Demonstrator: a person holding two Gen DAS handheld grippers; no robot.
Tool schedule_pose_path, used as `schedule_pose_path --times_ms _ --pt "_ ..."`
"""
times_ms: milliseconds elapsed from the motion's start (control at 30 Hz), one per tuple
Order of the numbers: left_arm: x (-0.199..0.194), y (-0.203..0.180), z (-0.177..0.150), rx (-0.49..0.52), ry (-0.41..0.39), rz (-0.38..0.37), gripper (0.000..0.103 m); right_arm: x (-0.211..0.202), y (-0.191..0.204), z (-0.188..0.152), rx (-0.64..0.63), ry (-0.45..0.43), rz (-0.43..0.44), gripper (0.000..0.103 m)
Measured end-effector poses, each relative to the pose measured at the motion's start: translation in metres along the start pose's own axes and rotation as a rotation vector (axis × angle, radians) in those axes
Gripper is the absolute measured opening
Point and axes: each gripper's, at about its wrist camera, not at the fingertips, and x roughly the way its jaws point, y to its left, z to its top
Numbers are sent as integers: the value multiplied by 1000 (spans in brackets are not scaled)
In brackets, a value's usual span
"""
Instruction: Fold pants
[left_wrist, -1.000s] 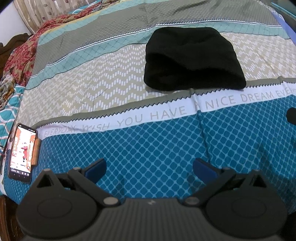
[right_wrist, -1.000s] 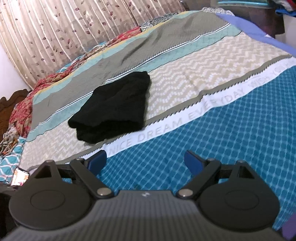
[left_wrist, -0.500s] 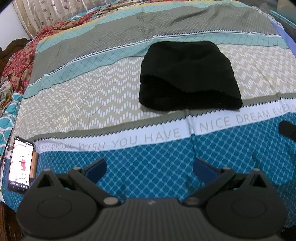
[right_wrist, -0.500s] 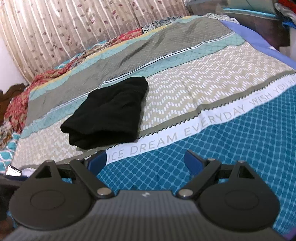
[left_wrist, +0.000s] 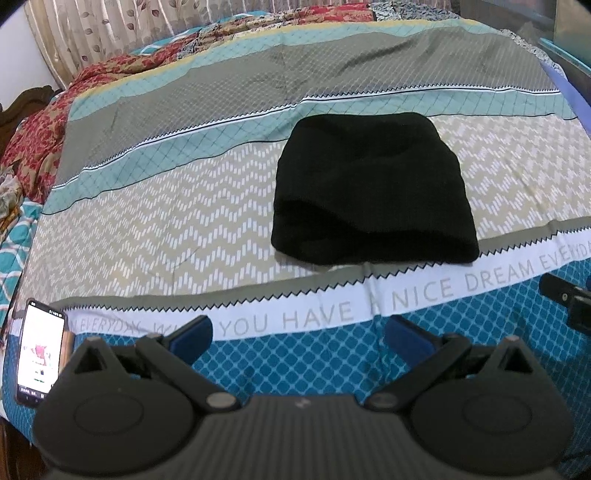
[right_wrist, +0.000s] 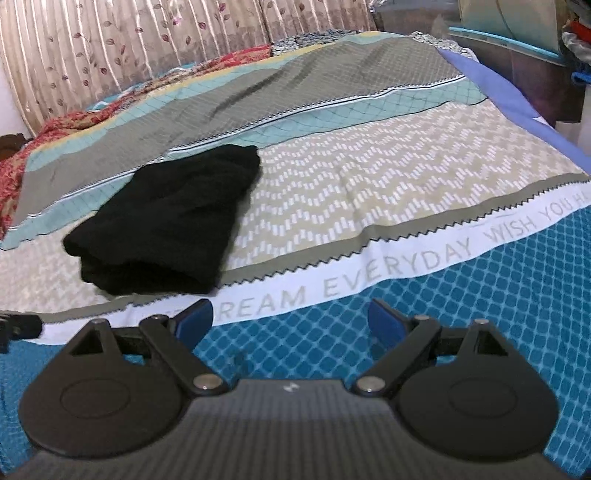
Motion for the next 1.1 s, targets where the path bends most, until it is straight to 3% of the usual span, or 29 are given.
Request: schedule_pose_path --times_ms 1100 --pt "-3 1 9 -25 -28 -21 103 -19 24 13 -46 -33 79 92"
